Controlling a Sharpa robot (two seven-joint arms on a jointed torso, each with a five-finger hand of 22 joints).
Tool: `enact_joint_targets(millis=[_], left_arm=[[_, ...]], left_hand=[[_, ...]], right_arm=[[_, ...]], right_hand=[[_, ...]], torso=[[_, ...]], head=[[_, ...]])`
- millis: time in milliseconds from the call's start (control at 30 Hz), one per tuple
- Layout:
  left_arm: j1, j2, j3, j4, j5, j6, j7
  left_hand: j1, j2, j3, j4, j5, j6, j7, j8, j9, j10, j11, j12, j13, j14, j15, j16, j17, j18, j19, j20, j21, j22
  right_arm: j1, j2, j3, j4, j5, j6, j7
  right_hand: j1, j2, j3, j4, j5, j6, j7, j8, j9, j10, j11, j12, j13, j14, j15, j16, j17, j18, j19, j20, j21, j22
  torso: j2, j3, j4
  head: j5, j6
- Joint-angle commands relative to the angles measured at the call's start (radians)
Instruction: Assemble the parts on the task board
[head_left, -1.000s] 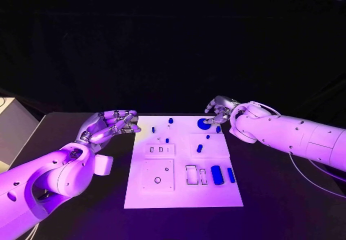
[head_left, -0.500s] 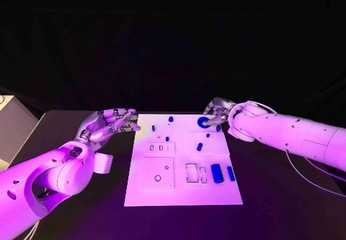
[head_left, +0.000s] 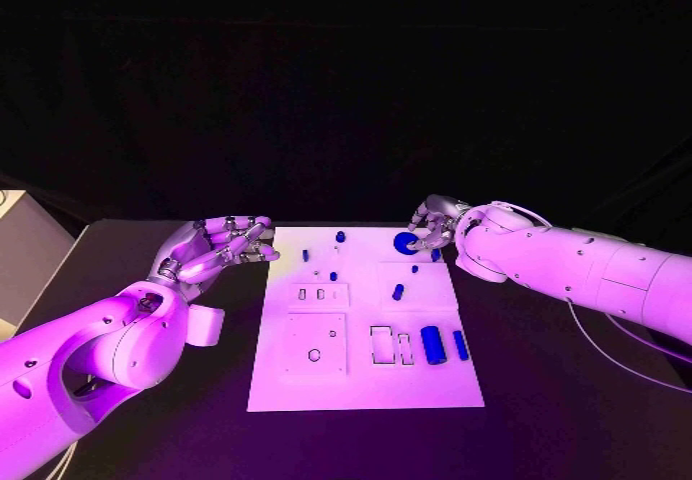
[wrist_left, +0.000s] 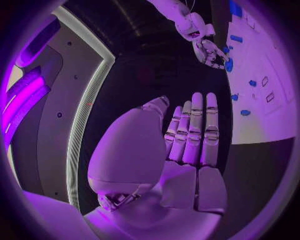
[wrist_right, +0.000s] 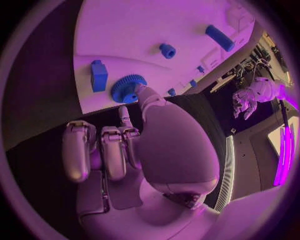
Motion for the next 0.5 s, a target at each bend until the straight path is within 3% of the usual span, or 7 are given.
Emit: enact_joint_targets(millis=[33,167,500], left_arm=[[0.000,0.003,0.001,0.001,-0.005,0.019,0.004],[0.000,0.003,0.001,0.001,-0.005,0.020,0.003],[0.000,0.003,0.001,0.002,-0.005,0.020,0.003]], left_hand=[[0.004,-0.010,0.006,0.002,-0.005,0.009,0.000,-0.006,-0.001,0.008,0.000,-0.006,-0.001,-0.006,0.000,0.004,0.001,0.014,0.006,-0.002,0.005,0.002],[0.004,-0.010,0.006,0.002,-0.005,0.009,0.000,-0.006,-0.001,0.008,0.000,-0.006,-0.001,-0.006,0.000,0.004,0.001,0.014,0.006,-0.002,0.005,0.002],[0.004,-0.010,0.006,0.002,-0.005,0.009,0.000,-0.006,-0.001,0.008,0.000,-0.006,-0.001,-0.006,0.000,0.004,0.001,0.014,0.006,-0.002,0.005,0.002]], right_arm=[[-0.003,0.003,0.000,-0.005,-0.026,0.017,-0.005],[-0.005,0.007,-0.001,-0.012,-0.025,0.022,-0.003],[-0.009,0.014,-0.002,-0.013,-0.016,0.033,0.001]], right_hand=[[0.012,0.003,0.008,0.001,0.011,0.004,-0.001,0.002,0.001,0.093,0.004,0.006,0.255,0.098,0.007,0.006,0.226,-0.007,0.045,0.007,0.006,0.050],[0.017,-0.001,0.020,0.006,0.047,0.006,-0.001,0.006,0.000,0.094,0.004,0.007,0.256,0.098,0.007,0.007,0.227,-0.007,0.044,0.007,0.008,0.053],[0.015,-0.002,0.024,0.011,0.051,0.013,-0.003,0.010,0.001,0.100,0.003,0.011,0.261,0.098,0.007,0.007,0.229,-0.008,0.045,0.007,0.011,0.058]], torso=[[0.000,0.0006,0.0003],[0.000,0.0001,0.0002],[0.000,-0.0007,0.0009]], head=[[0.001,-0.002],[-0.001,-0.002],[-0.003,-0.007]])
